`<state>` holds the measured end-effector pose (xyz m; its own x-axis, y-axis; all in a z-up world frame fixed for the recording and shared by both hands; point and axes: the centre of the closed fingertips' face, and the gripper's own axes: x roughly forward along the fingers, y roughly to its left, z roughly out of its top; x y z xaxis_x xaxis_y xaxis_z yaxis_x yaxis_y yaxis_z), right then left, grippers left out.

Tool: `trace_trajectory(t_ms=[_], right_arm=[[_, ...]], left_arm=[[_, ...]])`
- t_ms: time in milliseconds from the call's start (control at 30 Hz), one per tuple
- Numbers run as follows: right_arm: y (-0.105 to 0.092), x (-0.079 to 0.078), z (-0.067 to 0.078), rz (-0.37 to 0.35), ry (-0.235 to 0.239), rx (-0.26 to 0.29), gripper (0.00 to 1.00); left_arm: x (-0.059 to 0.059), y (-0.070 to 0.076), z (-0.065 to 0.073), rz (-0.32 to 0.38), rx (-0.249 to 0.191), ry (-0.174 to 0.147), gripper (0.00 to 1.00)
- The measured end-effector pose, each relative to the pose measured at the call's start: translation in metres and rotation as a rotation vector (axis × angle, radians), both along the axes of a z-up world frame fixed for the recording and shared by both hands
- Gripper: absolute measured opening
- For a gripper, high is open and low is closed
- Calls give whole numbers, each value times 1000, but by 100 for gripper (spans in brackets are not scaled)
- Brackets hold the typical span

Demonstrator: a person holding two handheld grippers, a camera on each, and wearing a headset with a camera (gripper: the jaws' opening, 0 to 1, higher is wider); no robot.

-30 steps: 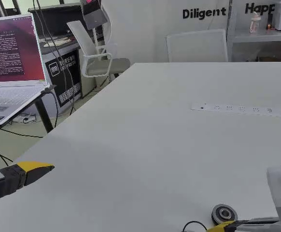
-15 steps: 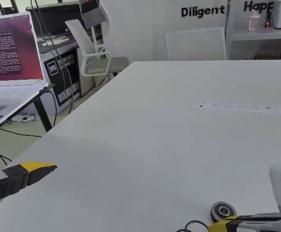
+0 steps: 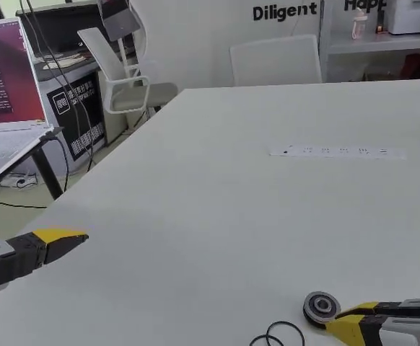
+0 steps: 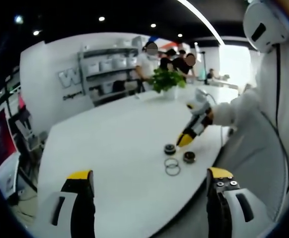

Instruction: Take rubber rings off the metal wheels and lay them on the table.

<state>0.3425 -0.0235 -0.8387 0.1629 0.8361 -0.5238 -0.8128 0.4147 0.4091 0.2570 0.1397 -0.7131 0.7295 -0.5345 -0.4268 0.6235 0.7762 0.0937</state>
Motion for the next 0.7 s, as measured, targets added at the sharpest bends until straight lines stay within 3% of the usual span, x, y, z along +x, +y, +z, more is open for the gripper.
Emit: trace_trajectory(t_ms=[367, 700], right_arm=[[-6, 12, -2, -13, -120, -18, 23], [-7, 16, -3, -2, -148, -11, 26]], left_arm=[[18, -26, 11, -131, 23, -23, 92], [41, -65, 11, -288, 56, -21, 89]])
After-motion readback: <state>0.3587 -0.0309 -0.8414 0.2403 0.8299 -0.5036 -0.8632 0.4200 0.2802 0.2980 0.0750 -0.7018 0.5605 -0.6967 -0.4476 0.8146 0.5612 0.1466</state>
